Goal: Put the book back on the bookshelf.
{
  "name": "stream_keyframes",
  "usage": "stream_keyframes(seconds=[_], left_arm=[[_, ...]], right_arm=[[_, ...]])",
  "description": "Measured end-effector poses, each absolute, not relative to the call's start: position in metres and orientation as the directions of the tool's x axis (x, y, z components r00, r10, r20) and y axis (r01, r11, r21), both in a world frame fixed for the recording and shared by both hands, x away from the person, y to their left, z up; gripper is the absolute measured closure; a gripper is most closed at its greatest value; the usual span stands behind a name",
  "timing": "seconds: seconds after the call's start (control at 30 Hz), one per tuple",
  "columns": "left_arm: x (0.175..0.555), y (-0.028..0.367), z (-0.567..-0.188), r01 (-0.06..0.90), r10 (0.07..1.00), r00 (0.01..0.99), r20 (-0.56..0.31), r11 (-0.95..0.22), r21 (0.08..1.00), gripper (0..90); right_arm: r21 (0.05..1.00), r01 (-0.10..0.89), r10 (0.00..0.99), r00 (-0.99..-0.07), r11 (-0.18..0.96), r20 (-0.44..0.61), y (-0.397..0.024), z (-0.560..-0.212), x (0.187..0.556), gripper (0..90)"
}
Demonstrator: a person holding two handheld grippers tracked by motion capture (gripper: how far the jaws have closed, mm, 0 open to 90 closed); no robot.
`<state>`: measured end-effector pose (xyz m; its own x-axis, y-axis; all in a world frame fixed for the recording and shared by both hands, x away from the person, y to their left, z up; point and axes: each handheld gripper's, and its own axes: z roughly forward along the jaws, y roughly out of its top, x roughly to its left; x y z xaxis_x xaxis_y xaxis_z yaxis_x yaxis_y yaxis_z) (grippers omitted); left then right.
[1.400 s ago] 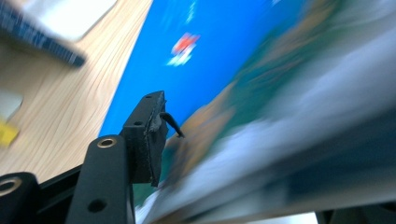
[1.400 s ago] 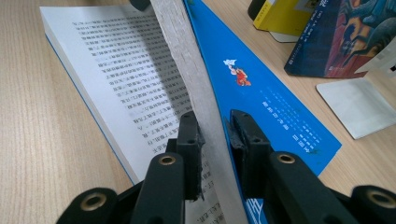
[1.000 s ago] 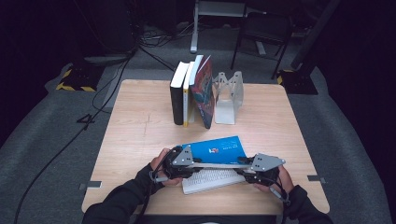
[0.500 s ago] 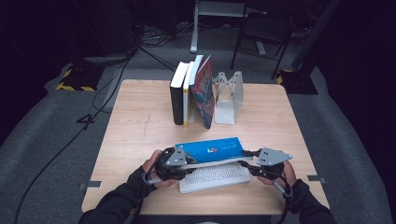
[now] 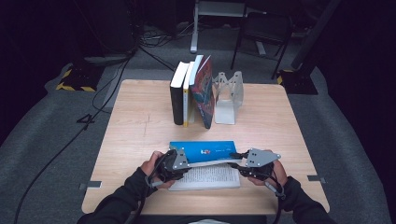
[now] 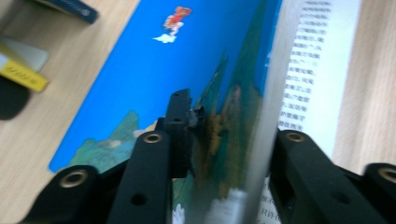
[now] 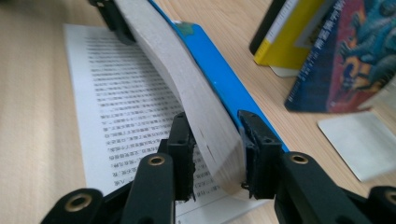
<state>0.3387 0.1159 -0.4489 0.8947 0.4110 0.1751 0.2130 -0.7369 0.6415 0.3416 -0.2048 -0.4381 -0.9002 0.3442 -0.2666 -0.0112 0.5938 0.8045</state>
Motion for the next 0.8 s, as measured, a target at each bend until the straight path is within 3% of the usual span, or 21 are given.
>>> stream_keyframes(seconds=[0.2,0.33,0.37,0.5,0.73,0.8], left_arm=[[0.349,0.135,-0.454,0.225,0.406,0.903,0.141,-0.727,0.649,66.9],[0.35,0.137,-0.453,0.225,0.405,0.904,0.138,-0.724,0.652,67.0],[0.351,0.137,-0.453,0.223,0.403,0.905,0.137,-0.724,0.653,66.3],[0.352,0.14,-0.451,0.275,0.45,0.887,0.105,-0.696,0.663,59.9],[0.334,0.128,-0.45,0.313,0.504,0.854,0.127,-0.695,0.647,53.8],[0.33,0.121,-0.448,0.344,0.518,0.853,0.06,-0.647,0.681,53.8]], right_arm=[[0.831,-0.005,0.289,-0.936,0.557,-0.2,-0.197,-0.447,0.35,65.0],[0.778,-0.008,0.301,-0.92,0.628,-0.252,-0.196,-0.459,0.358,64.3],[0.802,0.031,0.315,-0.928,0.597,-0.199,-0.199,-0.462,0.363,65.1],[0.8,0.02,0.321,-0.921,0.6,-0.219,-0.197,-0.46,0.362,67.8],[0.781,0.024,0.341,-0.908,0.623,-0.244,-0.193,-0.459,0.356,67.9],[0.776,0.019,0.345,-0.902,0.63,-0.258,-0.191,-0.457,0.355,67.8]])
